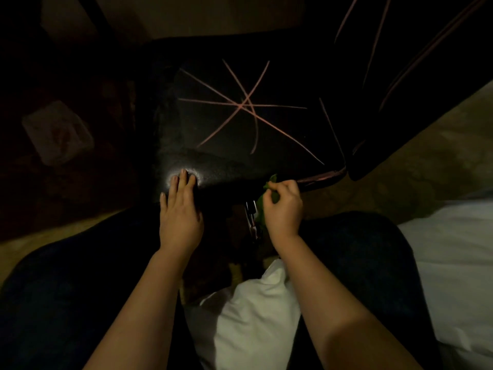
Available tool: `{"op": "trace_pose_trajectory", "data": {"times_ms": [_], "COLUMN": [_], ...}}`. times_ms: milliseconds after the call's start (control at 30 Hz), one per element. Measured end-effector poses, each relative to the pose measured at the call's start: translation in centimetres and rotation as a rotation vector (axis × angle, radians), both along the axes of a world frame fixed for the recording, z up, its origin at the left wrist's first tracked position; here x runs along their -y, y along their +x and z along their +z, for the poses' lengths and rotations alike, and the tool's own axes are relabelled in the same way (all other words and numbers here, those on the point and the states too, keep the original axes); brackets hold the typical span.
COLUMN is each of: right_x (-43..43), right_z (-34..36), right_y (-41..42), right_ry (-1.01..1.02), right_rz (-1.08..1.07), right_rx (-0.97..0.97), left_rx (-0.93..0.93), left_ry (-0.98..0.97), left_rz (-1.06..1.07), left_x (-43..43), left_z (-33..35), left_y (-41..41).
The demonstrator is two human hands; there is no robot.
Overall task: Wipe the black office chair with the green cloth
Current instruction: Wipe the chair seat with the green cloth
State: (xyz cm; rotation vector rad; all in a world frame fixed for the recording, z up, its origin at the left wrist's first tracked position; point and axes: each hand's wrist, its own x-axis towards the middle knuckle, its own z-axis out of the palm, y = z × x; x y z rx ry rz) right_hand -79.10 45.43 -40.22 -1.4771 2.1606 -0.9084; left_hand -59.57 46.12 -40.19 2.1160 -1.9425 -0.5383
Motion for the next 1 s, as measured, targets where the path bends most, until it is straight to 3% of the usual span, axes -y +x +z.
{"op": "trace_pose_trajectory", "data": {"times_ms": [200,333,433,700,1000], "right_x": [0.3,0.4,0.2,0.0,-0.4], "right_z": [-0.2,-0.1,0.0,-0.1,-0.1], "right_y": [5.1,6.1,6.0,4.6,-0.9], "right_ry": [-0.003,-0.053,-0.064,-0.064,-0.012], "right_rz": [0.275,0.338,0.371,0.321,0.197], "right_rx": [0.020,-0.013,-0.036,-0.114,-0.189], "left_rx": [0.008,0.019,-0.002,0.047,0.114], "left_ry": [-0.015,-0.035,-0.010,0.040,0.070], "left_rz": [-0.014,-0.182,-0.169,-0.034,-0.046], "left_x": [-0.8,-1.4,-1.3,-1.1,-1.4], "left_z": [0.2,0.0,0.2,0.8,0.7], "left_y": [-1.4,-2.3,-3.2,-4.7,-4.7]}}
